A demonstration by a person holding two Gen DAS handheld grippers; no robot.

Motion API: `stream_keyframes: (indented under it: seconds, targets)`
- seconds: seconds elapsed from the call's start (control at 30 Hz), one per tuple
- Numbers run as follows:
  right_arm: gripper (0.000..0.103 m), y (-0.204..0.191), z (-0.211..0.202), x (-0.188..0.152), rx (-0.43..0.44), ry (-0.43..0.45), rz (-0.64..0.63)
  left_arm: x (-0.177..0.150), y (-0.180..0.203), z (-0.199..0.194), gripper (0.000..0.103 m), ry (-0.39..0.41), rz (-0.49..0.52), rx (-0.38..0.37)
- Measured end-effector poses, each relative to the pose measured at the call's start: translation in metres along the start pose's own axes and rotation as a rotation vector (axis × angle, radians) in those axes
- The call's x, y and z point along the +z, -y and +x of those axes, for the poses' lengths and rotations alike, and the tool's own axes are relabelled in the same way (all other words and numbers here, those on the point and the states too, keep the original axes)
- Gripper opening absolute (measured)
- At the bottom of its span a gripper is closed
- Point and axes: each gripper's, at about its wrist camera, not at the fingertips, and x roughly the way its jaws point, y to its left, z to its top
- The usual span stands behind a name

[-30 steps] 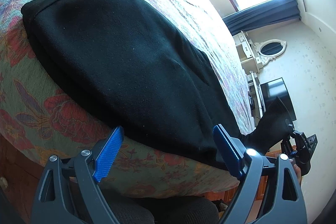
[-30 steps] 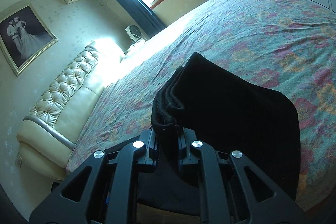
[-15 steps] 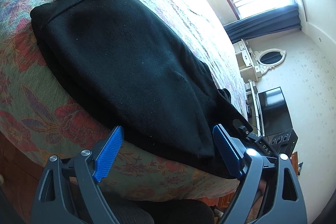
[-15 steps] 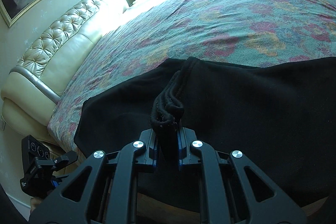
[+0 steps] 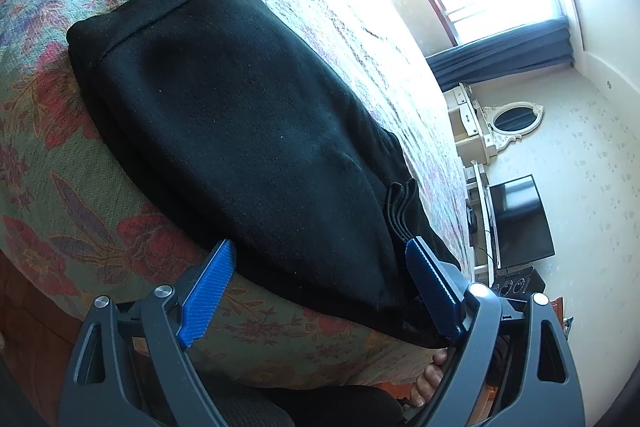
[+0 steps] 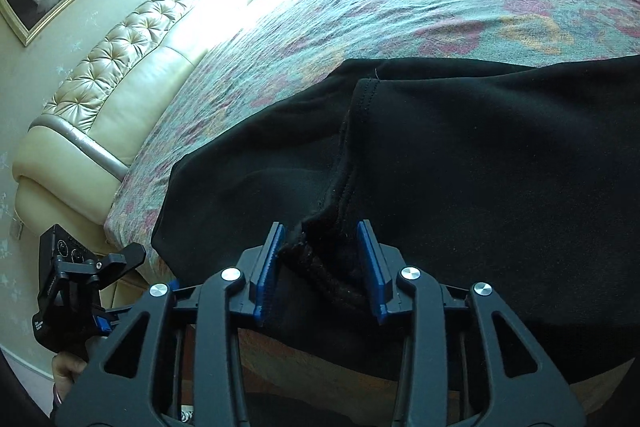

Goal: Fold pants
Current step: 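Open the right gripper to release the folded trousers and withdraw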

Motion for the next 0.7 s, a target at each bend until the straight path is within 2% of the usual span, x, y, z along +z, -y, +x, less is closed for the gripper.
stream_keyframes:
  seconds: [0.23,0.5,0.6,0.7]
  targets:
    - [0.062,-0.01,-0.005,-0.014,0.06,-0.069,-0.025,0.005,-0.005,-0.01,0.085,0.006,0.008,0.0]
    - [0.062,-0.008,-0.049,-0.035,0.139,0.008,-0.045,0.023,-0.011,-0.043,0.085,0.042,0.046,-0.074]
    - [0.062,0.001,-0.066,-0.05,0.145,0.049,-0.065,0.038,-0.029,-0.071,0.085,0.09,0.045,-0.11]
    - [0.063,0.015,-0.071,-0.066,0.146,0.06,-0.045,0.062,-0.058,-0.094,0.085,0.131,-0.015,-0.13]
